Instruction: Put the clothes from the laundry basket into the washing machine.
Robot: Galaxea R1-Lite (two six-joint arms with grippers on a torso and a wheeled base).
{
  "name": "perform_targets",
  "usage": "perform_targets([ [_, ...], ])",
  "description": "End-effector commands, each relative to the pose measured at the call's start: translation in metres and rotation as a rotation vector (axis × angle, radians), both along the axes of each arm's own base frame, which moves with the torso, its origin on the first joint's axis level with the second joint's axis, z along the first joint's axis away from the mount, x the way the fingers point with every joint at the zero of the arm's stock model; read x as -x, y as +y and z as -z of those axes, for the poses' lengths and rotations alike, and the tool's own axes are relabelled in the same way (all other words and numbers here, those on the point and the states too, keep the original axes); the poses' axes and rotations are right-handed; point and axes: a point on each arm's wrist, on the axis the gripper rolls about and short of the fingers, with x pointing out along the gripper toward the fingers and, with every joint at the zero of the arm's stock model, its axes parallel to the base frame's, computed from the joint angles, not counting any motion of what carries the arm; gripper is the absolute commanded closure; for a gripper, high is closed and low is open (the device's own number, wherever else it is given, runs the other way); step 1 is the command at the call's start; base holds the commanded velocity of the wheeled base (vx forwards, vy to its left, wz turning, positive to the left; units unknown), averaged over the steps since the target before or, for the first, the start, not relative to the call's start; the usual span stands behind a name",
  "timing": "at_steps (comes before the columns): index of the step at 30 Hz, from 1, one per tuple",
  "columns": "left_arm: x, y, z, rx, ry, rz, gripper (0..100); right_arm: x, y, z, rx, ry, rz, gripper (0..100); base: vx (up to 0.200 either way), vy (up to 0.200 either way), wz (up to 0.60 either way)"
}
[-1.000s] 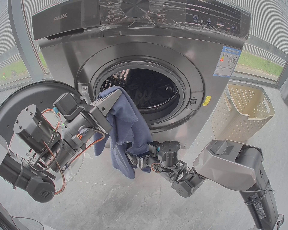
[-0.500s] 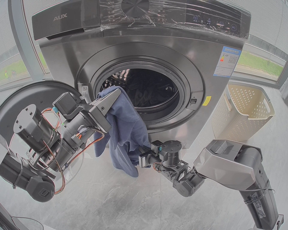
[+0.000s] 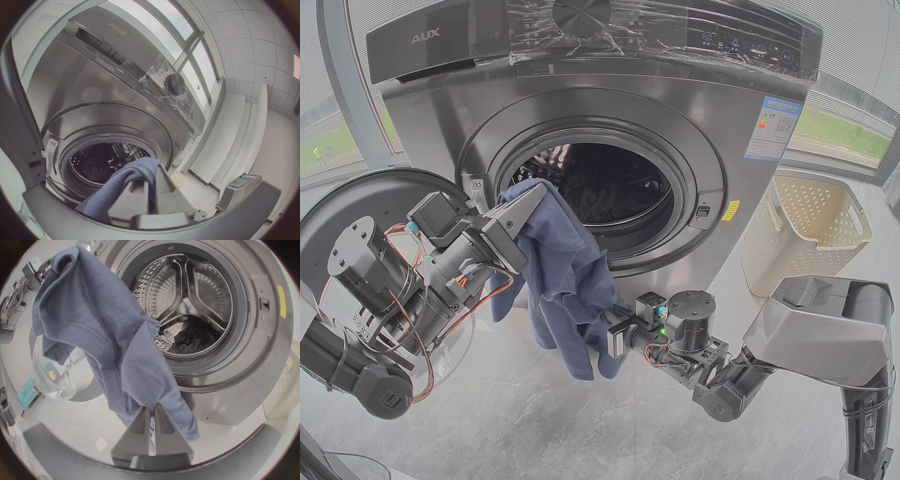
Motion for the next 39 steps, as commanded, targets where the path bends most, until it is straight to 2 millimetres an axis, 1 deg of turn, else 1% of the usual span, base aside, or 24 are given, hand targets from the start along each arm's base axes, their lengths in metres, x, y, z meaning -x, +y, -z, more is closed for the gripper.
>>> perform_targets([
  [1,0.000,0.000,-0.001,0.002,-0.002,0.000,100,0.005,0.003,0.001,0.005,0.004,-0.016,100,0.000,0.000,0.00],
  [2,0.001,0.000,-0.001,0.003,-0.003,0.000,100,0.005,0.004,0.005,0.011,0.010,-0.017,0,0.000,0.000,0.00],
  [3,0.001,0.000,-0.001,0.003,-0.003,0.000,100,0.005,0.004,0.012,0.022,0.023,-0.016,0,0.000,0.000,0.00],
  [7,-0.001,0.000,-0.001,0.004,-0.005,-0.002,100,0.011,0.002,0.021,0.050,0.052,-0.025,0,0.000,0.000,0.00],
  [12,-0.001,0.000,-0.004,0.009,-0.012,-0.003,100,0.020,0.005,0.024,0.062,0.066,-0.061,0,0.000,0.000,0.00],
  [18,-0.001,0.000,-0.004,0.009,-0.012,-0.001,100,0.033,0.023,0.018,0.028,0.015,-0.179,0,0.000,0.000,0.00],
  [21,-0.002,0.000,-0.004,0.010,-0.014,-0.003,100,0.038,0.032,0.024,0.031,0.020,-0.214,0,0.000,0.000,0.00],
  [24,-0.002,0.000,-0.004,0.011,-0.015,-0.004,100,0.038,0.040,0.028,0.033,0.022,-0.226,0,0.000,0.000,0.00],
  [25,-0.002,-0.001,-0.004,0.011,-0.015,-0.003,100,0.032,0.044,0.033,0.039,0.015,-0.215,0,0.000,0.000,0.00],
  [28,-0.002,0.000,-0.005,0.012,-0.016,-0.004,100,0.016,0.048,0.049,0.082,0.002,-0.185,0,0.000,0.000,0.00],
  [30,-0.002,0.000,-0.005,0.012,-0.017,-0.004,100,0.006,0.048,0.051,0.084,-0.004,-0.148,0,0.000,0.000,0.00],
  [32,-0.002,0.000,-0.005,0.012,-0.017,-0.004,100,0.004,0.048,0.052,0.084,-0.004,-0.142,0,0.000,0.000,0.00],
  [33,-0.002,0.000,-0.005,0.012,-0.017,-0.004,100,-0.012,0.051,0.057,0.086,-0.006,-0.099,0,0.000,0.000,0.00],
  [36,-0.001,0.000,-0.005,0.013,-0.019,-0.003,100,-0.029,0.051,0.059,0.083,-0.015,-0.040,0,0.000,0.000,0.00],
  [39,-0.001,0.000,-0.006,0.015,-0.021,-0.004,100,-0.040,0.047,0.061,0.085,-0.018,0.015,0,0.000,0.000,0.00],
])
